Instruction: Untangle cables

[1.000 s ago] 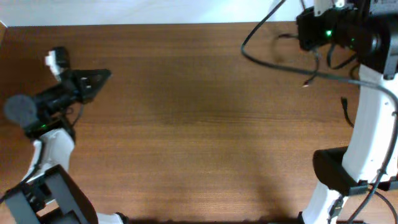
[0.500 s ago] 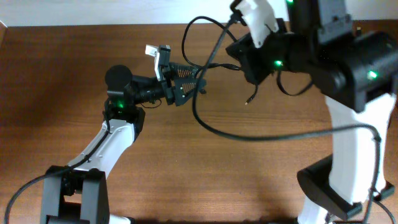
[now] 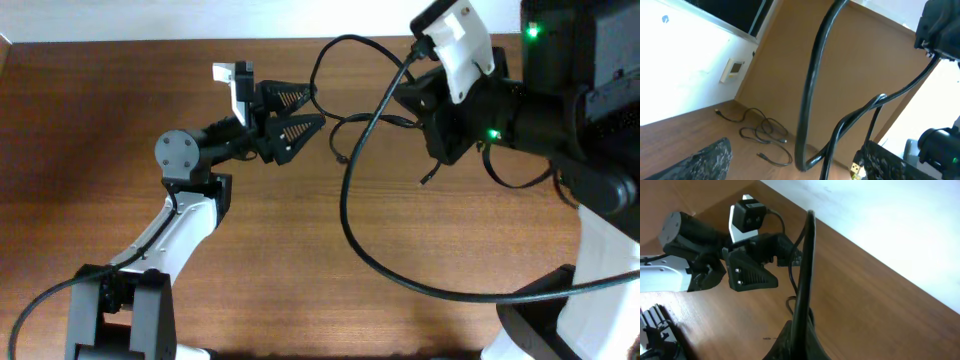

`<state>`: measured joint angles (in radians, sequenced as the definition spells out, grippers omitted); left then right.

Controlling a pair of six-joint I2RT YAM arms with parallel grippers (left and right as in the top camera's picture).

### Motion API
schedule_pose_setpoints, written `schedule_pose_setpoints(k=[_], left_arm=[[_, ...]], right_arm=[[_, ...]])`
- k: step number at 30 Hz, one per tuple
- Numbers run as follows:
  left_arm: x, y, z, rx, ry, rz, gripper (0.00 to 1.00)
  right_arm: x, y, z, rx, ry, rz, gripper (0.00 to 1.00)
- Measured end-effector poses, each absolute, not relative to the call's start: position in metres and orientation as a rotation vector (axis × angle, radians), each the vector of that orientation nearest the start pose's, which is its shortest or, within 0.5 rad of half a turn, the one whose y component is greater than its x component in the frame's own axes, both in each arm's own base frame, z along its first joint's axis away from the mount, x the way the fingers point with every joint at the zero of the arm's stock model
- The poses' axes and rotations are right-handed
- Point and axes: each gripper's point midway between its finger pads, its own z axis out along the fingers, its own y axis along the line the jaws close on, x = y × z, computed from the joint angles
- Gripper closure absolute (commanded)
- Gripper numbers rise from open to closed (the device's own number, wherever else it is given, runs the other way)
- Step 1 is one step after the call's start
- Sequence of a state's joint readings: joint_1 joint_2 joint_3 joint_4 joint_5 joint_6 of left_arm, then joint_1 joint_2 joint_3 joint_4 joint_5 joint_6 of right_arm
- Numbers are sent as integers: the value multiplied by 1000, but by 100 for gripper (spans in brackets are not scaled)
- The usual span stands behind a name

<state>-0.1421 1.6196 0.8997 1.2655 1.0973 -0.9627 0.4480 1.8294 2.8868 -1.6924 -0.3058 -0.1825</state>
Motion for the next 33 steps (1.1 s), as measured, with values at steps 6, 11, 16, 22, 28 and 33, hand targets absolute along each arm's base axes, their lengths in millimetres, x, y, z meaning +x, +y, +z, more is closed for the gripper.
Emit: schedule_pose_setpoints(k=[6,11,16,22,28,33], left_arm=[[382,-207,316,486,1531,-1489,100],[412,-125,211,144,1991,-1329,100],[394,31,144,-333,2155,-1059,100],[385,-86,278,221,1957,-1078,100],[347,-98,384,351,1740,-1017,100],[347,-98,383,336,1751,-1029,100]], right_arm=[[279,215,470,-913,2028,527,96],[299,189,462,-817,2083,312,96],[264,140,511,-657,1958,223,75],[326,180,425,-759,2232,234,1],[356,197,375,-806,2364,223,8],[376,211,381,-796,2294,253,96]])
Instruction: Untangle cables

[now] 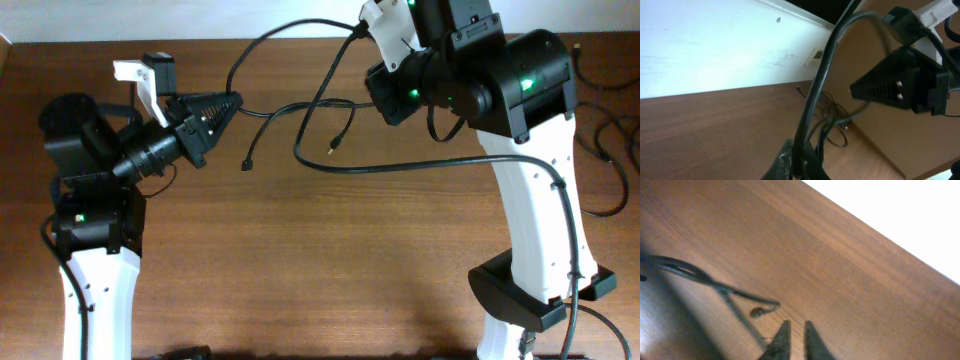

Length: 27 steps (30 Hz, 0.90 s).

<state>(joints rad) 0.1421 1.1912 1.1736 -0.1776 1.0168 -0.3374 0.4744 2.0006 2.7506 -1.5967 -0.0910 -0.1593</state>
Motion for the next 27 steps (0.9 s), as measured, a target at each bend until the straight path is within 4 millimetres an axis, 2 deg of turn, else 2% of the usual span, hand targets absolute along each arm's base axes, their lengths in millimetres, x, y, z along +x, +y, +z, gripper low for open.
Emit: schedule_pose_setpoints(k=[3,6,8,9,10,11,12,13,14,15,16,17,18,19,20,21,22,23,24,25,26,27], left_arm=[[346,-98,380,329,1762,-1035,100],[346,-99,369,297,1813,-1060,100],[349,-85,343,160,1940,-1032,100],[347,-71,337,98,1972,-1033,100],[345,-44,332,-13,1993,-1008,100],[345,-4,324,-161,2000,-948,100],[338,45,313,-356,1997,-880,100],[329,79,311,-468,1966,-825,100],[324,89,314,-494,1949,-802,100],[321,93,316,-497,1938,-788,100],[321,90,319,-477,1935,-794,100],[326,79,322,-410,1935,-807,100],[335,48,330,-262,1934,-848,100],[347,14,345,-70,1894,-863,99],[354,-29,359,122,1840,-899,91],[354,-56,367,233,1804,-929,84],[354,-82,373,331,1770,-960,42],[355,-98,369,374,1770,-994,39],[360,-108,363,400,1777,-1017,30],[370,-127,341,423,1825,-1089,26],[376,-141,332,486,1812,-1134,26],[381,-157,321,552,1794,-1190,21]], right_arm=[[378,213,383,-797,2278,263,96],[404,216,408,-734,2149,233,96],[421,182,402,-636,2197,167,96],[425,168,389,-617,2253,199,96],[434,144,380,-546,2301,177,96],[447,98,379,-415,2331,118,96],[453,30,376,-229,2372,42,96],[453,-10,375,-118,2385,7,96],[453,-14,375,-103,2386,26,96],[452,-4,375,-124,2381,94,96],[451,9,376,-159,2379,151,96],[448,38,376,-232,2375,232,96],[445,62,377,-296,2367,282,96],[438,98,377,-394,2355,336,96],[428,135,377,-493,2344,379,96],[420,158,379,-559,2328,409,96],[408,177,384,-616,2308,437,96],[398,179,397,-628,2273,443,96],[383,173,419,-620,2220,439,96],[365,166,443,-613,2158,434,96],[348,161,462,-609,2108,432,96],[334,157,477,-606,2064,428,96]])
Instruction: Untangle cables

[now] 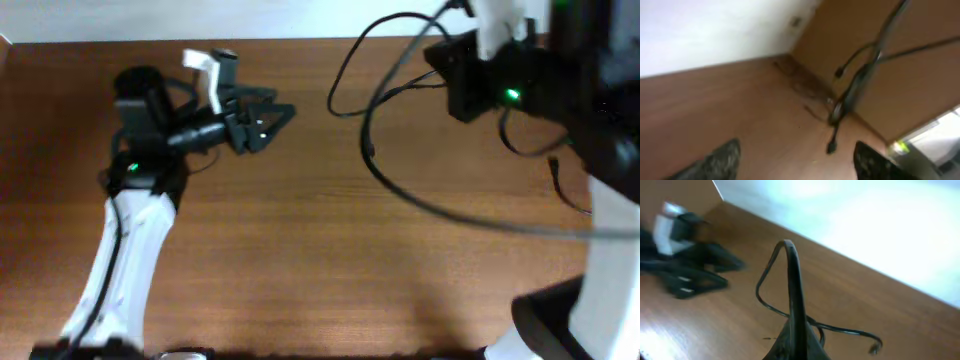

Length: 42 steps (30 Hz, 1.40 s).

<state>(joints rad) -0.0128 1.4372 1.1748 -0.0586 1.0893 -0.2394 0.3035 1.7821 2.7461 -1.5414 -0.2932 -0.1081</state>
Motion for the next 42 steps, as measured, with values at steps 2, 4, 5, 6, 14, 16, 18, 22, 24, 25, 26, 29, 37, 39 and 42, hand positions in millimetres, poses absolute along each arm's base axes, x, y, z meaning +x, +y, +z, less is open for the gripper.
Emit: schedule_pose_setpoints(k=[2,4,5,6,14,16,18,22,24,25,26,29,37,39,42], left_arm=[[379,-207,306,834,1615,-1356,18],[366,-244,303,1024,1449,-1451,18],[351,-262,309,1118,1346,-1469,18],[340,-270,317,1172,1278,-1473,18],[340,-223,359,1184,1336,-1494,21],[338,-225,359,1185,1345,-1509,21],[327,-241,359,1223,1329,-1545,27],[307,-268,360,1281,1280,-1594,100],[309,-268,361,1272,1279,-1593,100],[311,-266,360,1259,1295,-1598,100],[319,-259,358,1216,1347,-1614,100],[359,-194,356,999,1516,-1576,100],[352,74,409,209,1682,-1142,100],[345,59,419,234,1682,-1157,100],[345,-35,423,488,1674,-1330,100]], right_arm=[[309,149,500,-600,1995,425,96],[303,148,492,-609,2036,436,96],[304,149,487,-612,2053,439,96],[304,149,486,-612,2060,442,96],[332,127,505,-504,1979,246,96],[332,127,505,-507,1979,251,96],[332,133,503,-527,1980,285,96],[328,139,497,-554,2000,321,96],[327,139,495,-559,2008,324,96],[327,139,495,-560,2013,324,96],[326,138,493,-561,2019,324,96],[326,147,487,-598,2033,361,96],[336,130,482,-545,2060,243,96],[336,129,482,-545,2060,240,65],[336,130,482,-550,2059,243,1]])
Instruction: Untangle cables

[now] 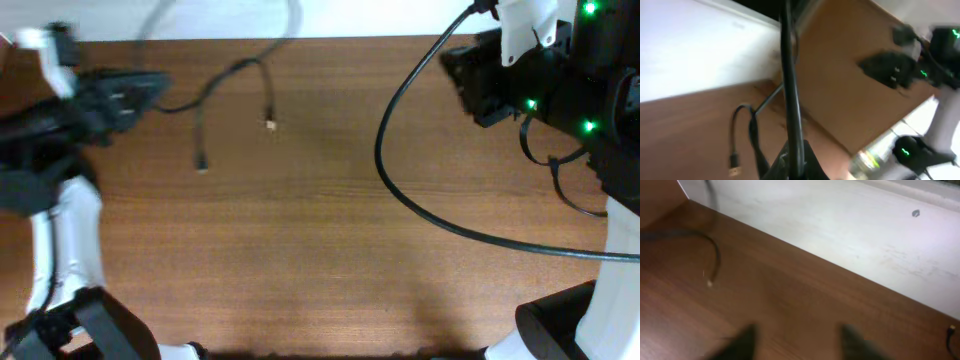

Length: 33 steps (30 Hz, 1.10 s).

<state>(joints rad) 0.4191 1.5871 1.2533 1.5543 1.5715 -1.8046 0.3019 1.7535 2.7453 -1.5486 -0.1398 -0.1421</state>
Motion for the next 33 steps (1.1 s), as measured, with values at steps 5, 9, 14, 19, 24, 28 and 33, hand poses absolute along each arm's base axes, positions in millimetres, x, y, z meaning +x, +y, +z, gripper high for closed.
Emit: schedule_pose_setpoints(k=[5,9,14,19,24,28,33], left_arm=[[327,-115,423,726,1637,-1477,100],[324,-123,423,750,1632,-1494,100],[311,-152,423,852,1602,-1544,100],[317,-143,422,810,1621,-1537,100],[326,-69,437,602,1640,-1352,100],[315,-74,446,632,1623,-1335,100],[313,-91,443,697,1607,-1359,100]], right_arm=[[339,142,475,-609,2064,302,1],[375,165,430,-659,2177,379,7],[402,191,411,-712,2169,448,96],[410,159,375,-637,2339,255,96],[433,-173,369,417,2355,-194,96],[423,-159,362,400,2397,-38,96],[431,78,380,-290,2384,277,96]])
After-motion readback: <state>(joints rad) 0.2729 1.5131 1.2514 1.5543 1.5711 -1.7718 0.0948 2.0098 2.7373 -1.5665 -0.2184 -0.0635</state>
